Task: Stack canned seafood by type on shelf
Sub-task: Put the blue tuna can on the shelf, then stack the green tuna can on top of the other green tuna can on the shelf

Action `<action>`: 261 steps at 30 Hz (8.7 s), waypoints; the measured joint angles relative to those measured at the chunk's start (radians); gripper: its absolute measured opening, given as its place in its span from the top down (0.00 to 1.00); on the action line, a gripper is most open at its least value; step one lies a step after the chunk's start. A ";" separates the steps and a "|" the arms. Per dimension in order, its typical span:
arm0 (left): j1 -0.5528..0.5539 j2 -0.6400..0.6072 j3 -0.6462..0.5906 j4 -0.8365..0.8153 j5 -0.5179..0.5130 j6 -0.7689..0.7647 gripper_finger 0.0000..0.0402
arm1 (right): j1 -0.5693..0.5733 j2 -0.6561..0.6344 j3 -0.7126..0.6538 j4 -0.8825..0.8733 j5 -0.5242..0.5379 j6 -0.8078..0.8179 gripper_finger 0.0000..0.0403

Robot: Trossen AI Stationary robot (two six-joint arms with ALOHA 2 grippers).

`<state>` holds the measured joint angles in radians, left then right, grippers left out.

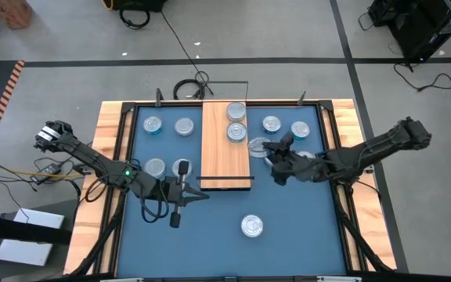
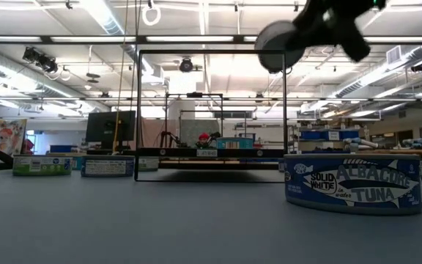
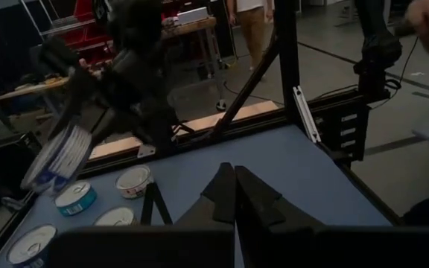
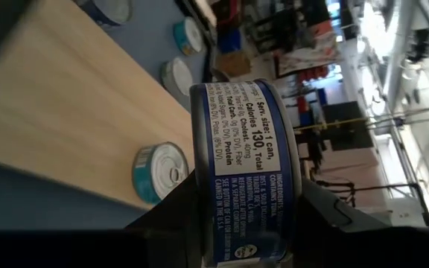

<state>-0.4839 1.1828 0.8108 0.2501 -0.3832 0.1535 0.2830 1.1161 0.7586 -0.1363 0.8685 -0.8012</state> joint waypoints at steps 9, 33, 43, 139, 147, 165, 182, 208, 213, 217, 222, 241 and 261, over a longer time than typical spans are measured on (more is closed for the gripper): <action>0.000 0.000 0.000 -0.001 -0.010 -0.027 1.00 | -0.181 0.022 -0.289 0.526 -0.187 -0.154 0.65; 0.000 0.000 0.000 -0.017 -0.032 -0.031 1.00 | -0.313 0.465 -0.331 0.930 -0.441 -0.222 0.65; 0.016 0.000 0.000 -0.020 -0.032 -0.032 1.00 | -0.314 0.510 -0.327 0.973 -0.472 -0.212 0.65; 0.387 0.003 -0.192 0.320 0.458 -0.056 1.00 | -0.376 0.076 -0.119 0.184 -0.635 0.473 0.99; 0.487 -0.083 -0.263 0.301 0.562 0.010 1.00 | -0.404 0.060 -0.126 0.140 -0.657 0.574 0.99; 0.864 -0.393 -0.307 -0.020 0.873 0.032 1.00 | -0.567 0.119 -0.127 0.196 -0.818 0.679 1.00; 0.843 -0.552 -0.164 -0.614 0.685 0.022 1.00 | -0.517 -0.075 -0.205 0.152 -0.846 0.646 1.00; 0.175 -0.343 -0.134 -1.199 0.137 -0.589 0.89 | -0.193 -0.177 -0.276 0.063 -0.334 0.782 1.00; 0.171 -0.238 -0.134 -1.200 0.104 -0.646 0.76 | -0.207 -0.177 -0.276 0.063 -0.333 0.764 1.00; 0.171 -0.156 -0.134 -1.229 0.043 -0.690 0.69 | -0.215 -0.177 -0.275 0.067 -0.333 0.732 1.00; 0.171 -0.079 -0.141 -1.232 0.001 -0.750 0.67 | -0.226 -0.177 -0.275 0.075 -0.333 0.699 1.00; 0.172 -0.044 -0.282 -1.122 -0.068 -0.866 0.67 | -0.228 -0.177 -0.275 0.098 -0.334 0.663 1.00; 0.172 -0.045 -0.320 -1.043 -0.070 -0.861 0.98 | -0.227 -0.177 -0.275 0.098 -0.335 0.663 1.00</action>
<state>-0.3122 1.1374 0.4912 -0.7927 -0.4529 -0.7078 0.0555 0.9394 0.4839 -0.0380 0.5335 -0.1383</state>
